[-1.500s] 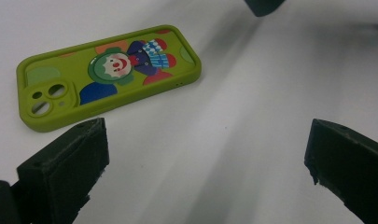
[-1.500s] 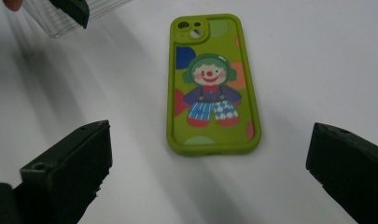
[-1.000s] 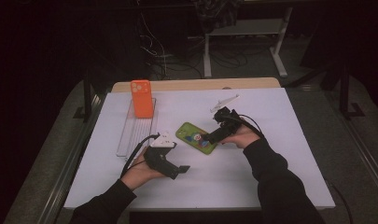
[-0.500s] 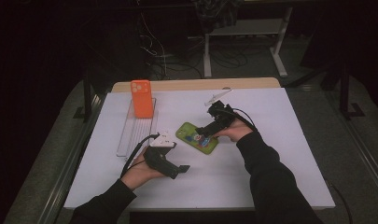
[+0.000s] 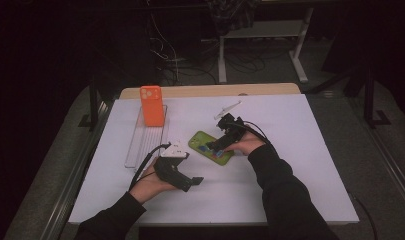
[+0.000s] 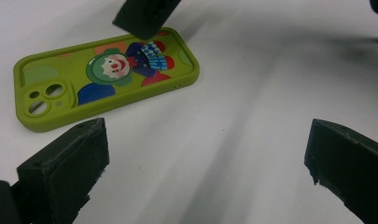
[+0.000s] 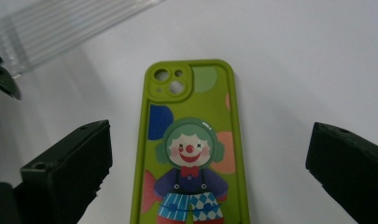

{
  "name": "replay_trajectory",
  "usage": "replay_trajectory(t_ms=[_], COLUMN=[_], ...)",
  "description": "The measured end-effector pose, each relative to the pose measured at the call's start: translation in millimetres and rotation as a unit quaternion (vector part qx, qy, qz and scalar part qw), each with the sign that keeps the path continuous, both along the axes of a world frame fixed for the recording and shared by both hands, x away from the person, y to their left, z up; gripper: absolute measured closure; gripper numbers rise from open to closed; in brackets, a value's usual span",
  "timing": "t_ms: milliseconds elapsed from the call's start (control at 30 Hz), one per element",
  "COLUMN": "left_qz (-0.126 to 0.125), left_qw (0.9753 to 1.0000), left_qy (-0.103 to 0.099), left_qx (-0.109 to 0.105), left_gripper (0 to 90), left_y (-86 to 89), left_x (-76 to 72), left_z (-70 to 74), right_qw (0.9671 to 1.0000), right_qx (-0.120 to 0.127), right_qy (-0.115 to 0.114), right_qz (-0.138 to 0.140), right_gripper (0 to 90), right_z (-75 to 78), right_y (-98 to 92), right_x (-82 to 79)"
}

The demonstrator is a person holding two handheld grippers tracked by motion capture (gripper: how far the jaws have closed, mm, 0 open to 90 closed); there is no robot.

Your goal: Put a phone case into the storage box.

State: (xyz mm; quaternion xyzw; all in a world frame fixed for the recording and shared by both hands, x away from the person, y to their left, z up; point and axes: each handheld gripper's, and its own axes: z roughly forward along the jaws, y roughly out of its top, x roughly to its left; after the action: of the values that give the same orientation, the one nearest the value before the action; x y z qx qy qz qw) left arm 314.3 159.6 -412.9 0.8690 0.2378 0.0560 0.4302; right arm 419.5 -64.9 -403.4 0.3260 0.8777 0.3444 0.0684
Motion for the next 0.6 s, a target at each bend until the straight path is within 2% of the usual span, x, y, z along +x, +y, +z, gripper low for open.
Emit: replay_trajectory(t_ms=[167, 500, 600], left_qz=[0.0, 0.0, 0.0], left_qw=[1.0, 1.0, 1.0], left_qy=[0.0, 0.001, 0.0], left_qx=[0.0, -0.001, -0.001], left_gripper=[0.0, 0.0, 0.0], left_y=[-0.1, -0.3, -0.5], left_x=[0.0, -0.2, -0.2], left_z=[0.0, -0.2, -0.4], right_qw=[0.9999, 0.9984, 0.998], right_qx=[-0.01, -0.055, -0.06], right_qy=[0.009, 0.014, 0.018], right_qz=[0.0, 0.01, 0.011], right_gripper=[0.0, 1.3, 3.2], right_z=[-12.1, -31.2, -35.0], right_y=[2.3, 10.0, 10.5], right_x=[0.0, -5.1, -6.8])
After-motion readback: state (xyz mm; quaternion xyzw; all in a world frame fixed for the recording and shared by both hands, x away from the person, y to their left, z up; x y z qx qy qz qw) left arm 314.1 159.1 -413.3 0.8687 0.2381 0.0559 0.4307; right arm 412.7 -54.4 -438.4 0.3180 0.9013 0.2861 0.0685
